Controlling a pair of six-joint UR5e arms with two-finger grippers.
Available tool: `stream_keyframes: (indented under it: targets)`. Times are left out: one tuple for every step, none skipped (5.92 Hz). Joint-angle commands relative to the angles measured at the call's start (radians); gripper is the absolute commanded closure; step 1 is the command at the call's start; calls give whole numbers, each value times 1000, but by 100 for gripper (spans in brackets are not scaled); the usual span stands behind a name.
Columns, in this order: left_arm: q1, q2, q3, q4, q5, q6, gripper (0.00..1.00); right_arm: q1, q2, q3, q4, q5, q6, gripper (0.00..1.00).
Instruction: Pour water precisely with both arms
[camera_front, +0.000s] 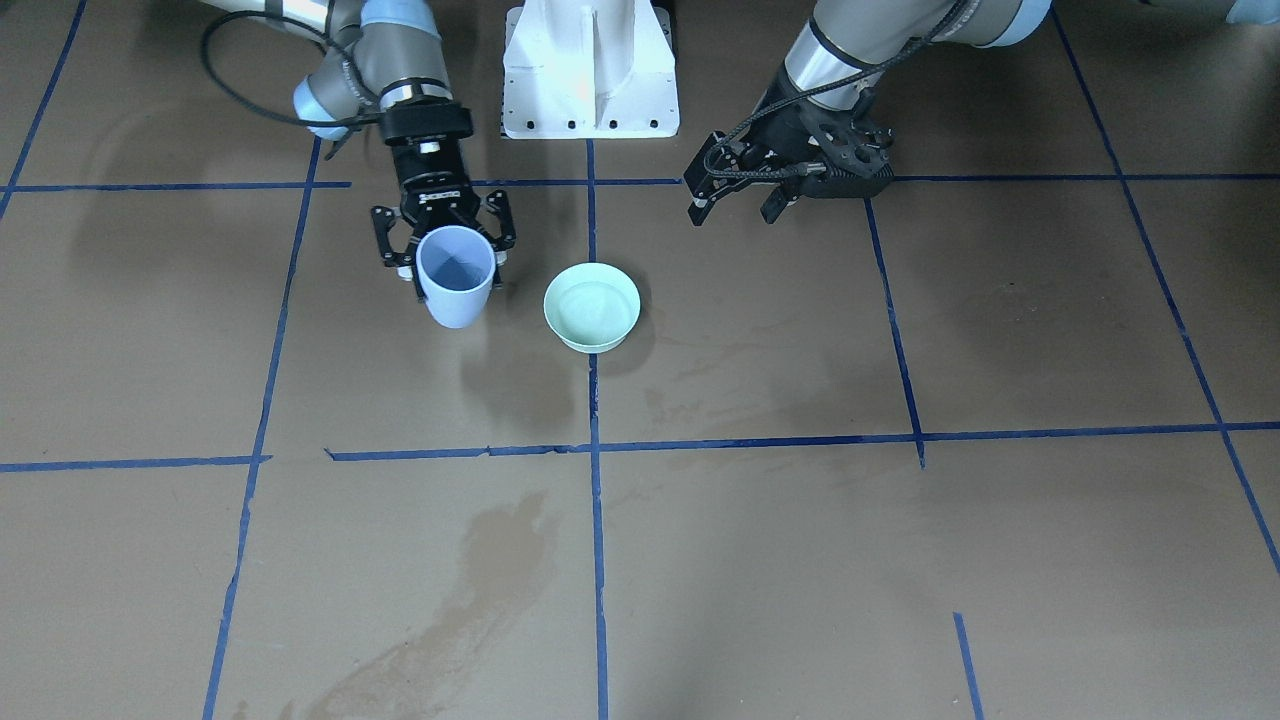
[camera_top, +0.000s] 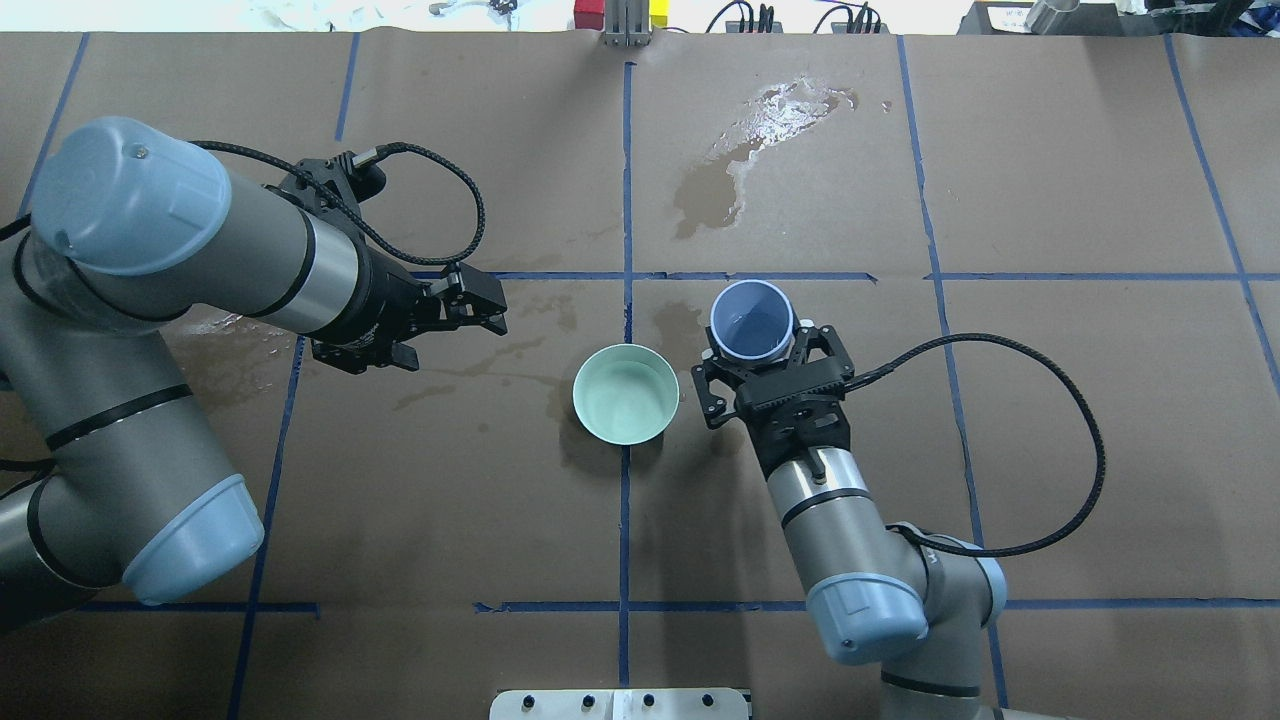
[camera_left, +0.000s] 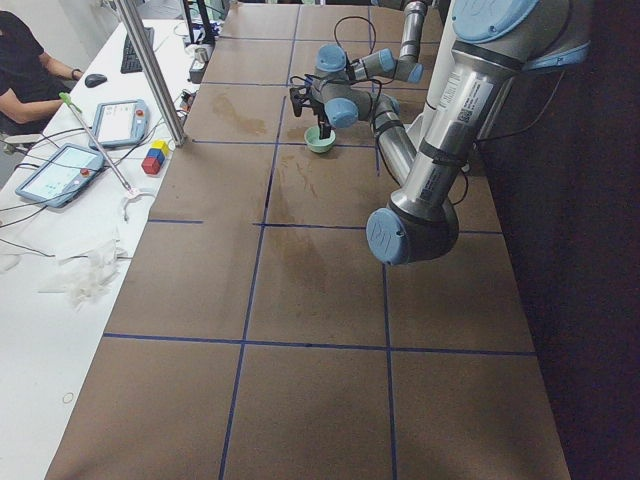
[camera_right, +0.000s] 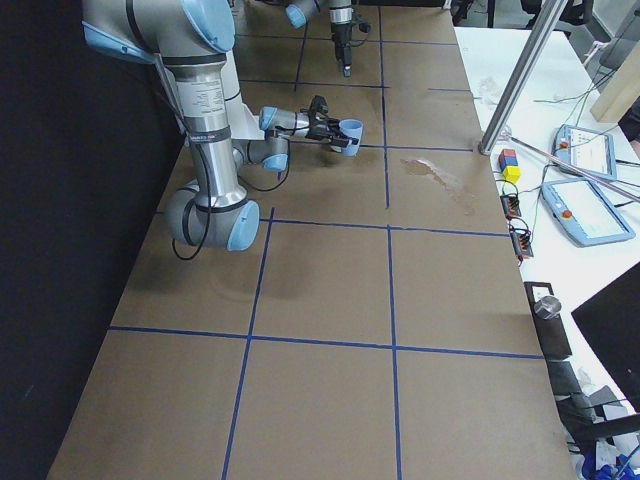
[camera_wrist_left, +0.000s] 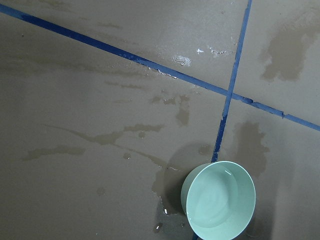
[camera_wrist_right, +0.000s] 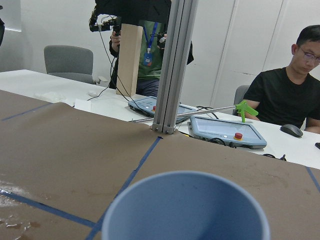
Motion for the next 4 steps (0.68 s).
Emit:
stream_keyframes:
  targets:
    - [-2,2,-2,0,0,1,0,-7,66,-8,-156,-4,-1,93]
    - [-2,2,-2,0,0,0,0,-20,67,-8,-163,2,-1,98]
    - [-2,4,-2,0,0,1,0,-27,65,-16,-177,2,-13,98]
    - [-2,17,-12,0,-2,0,0,-27,67,-14,-189,-10,-267,98]
